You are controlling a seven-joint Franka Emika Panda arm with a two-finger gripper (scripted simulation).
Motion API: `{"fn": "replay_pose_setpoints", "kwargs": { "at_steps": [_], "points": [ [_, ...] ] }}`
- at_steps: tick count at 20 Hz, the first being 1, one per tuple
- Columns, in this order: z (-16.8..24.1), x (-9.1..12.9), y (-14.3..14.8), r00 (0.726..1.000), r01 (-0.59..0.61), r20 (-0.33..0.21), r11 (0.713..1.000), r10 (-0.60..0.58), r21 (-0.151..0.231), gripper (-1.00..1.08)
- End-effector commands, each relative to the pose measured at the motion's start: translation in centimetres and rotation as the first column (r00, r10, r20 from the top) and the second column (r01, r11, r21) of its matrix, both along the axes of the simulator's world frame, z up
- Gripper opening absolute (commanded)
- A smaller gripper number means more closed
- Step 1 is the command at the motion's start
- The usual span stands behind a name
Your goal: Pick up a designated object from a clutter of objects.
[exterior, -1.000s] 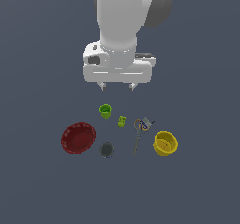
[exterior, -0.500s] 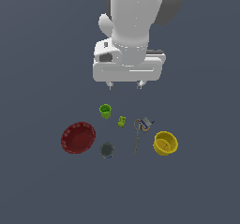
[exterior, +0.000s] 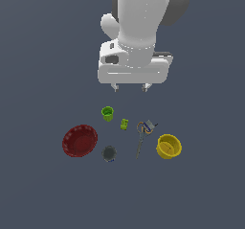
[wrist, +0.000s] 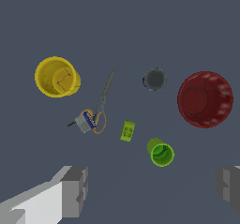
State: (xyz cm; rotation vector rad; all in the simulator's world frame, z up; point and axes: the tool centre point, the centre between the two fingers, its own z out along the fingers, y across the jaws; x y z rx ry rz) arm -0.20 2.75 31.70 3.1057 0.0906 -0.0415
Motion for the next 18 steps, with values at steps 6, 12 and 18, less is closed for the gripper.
{"fn": "replay_pose_setpoints", "kwargs": {
  "at_steps": [6, 12, 18],
  "points": [
    [-1.4, 0.3, 0.7, 0.998, 0.058, 0.004, 0.998, -0.058, 0.000, 1.00],
    [-3.5, 0.6, 1.8, 0.990, 0.143, 0.009, 0.990, -0.143, 0.001, 1.00],
    [-6.4, 0.8, 3.3, 0.966, 0.259, 0.016, 0.966, -0.259, 0.003, 1.00]
  ]
}}
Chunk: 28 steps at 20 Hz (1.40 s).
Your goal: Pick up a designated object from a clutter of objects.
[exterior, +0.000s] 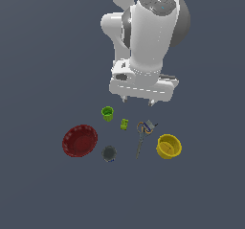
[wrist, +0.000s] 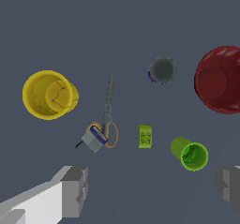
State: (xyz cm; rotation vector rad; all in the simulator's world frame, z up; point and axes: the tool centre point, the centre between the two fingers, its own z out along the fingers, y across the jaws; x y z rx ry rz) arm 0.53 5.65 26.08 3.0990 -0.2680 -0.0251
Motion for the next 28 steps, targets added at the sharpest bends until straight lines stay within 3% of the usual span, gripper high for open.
{"fn": "replay_pose_setpoints", "kwargs": {
  "at_steps": [1, 7, 14, 21, 28],
  "points": [
    [-1.3, 0.0, 0.7, 0.999, 0.052, 0.003, 0.999, -0.052, 0.001, 1.00],
    [-4.2, 0.0, 2.2, 0.984, 0.176, 0.010, 0.984, -0.176, 0.003, 1.00],
    [-7.7, -0.4, 4.0, 0.948, 0.317, 0.016, 0.948, -0.317, 0.008, 1.00],
    [-11.0, -1.1, 5.7, 0.892, 0.452, 0.019, 0.892, -0.452, 0.014, 1.00],
    [-14.3, -2.0, 7.4, 0.816, 0.577, 0.021, 0.817, -0.577, 0.021, 1.00]
  ]
}}
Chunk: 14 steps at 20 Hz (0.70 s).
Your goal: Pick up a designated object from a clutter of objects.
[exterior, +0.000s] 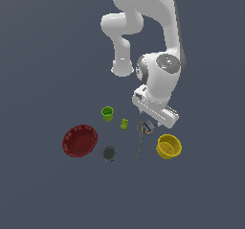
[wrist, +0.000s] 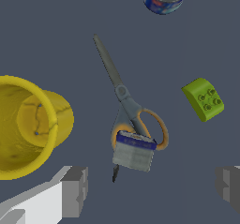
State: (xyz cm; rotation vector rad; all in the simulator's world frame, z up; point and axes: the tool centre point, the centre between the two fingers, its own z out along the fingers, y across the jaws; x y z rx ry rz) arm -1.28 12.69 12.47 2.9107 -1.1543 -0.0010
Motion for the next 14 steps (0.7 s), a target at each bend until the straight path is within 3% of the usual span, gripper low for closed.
{"fn": "replay_pose_setpoints", "kwargs": {
  "at_steps": [1, 14],
  "points": [
    [-1.1, -0.4, 0.6, 0.999, 0.053, 0.002, 0.999, -0.053, 0.002, 1.00],
    [-4.6, -1.8, 2.2, 0.977, 0.211, 0.004, 0.977, -0.211, 0.009, 1.00]
  ]
}}
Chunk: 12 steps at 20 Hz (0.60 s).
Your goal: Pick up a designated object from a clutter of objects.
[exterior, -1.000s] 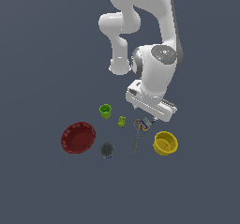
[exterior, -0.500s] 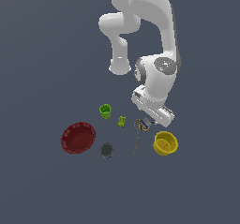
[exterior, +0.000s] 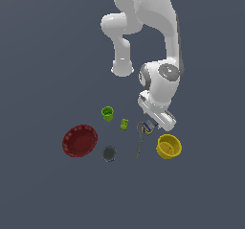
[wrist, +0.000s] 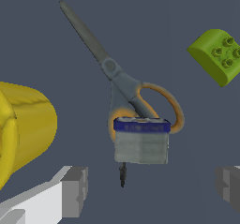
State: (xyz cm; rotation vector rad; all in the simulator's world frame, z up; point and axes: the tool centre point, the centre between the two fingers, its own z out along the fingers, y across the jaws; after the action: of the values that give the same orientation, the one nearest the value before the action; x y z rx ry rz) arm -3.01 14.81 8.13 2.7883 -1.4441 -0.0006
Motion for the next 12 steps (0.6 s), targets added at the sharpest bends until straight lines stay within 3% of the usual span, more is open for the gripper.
{"fn": "replay_pose_setpoints", "kwargs": {
  "at_steps": [1, 12],
  "points": [
    [-0.3, -0.1, 0.1, 1.000, 0.017, 0.001, 1.000, -0.017, 0.001, 1.00],
    [-1.5, -0.3, 0.2, 1.000, 0.023, 0.001, 1.000, -0.023, 0.001, 1.00]
  ]
}}
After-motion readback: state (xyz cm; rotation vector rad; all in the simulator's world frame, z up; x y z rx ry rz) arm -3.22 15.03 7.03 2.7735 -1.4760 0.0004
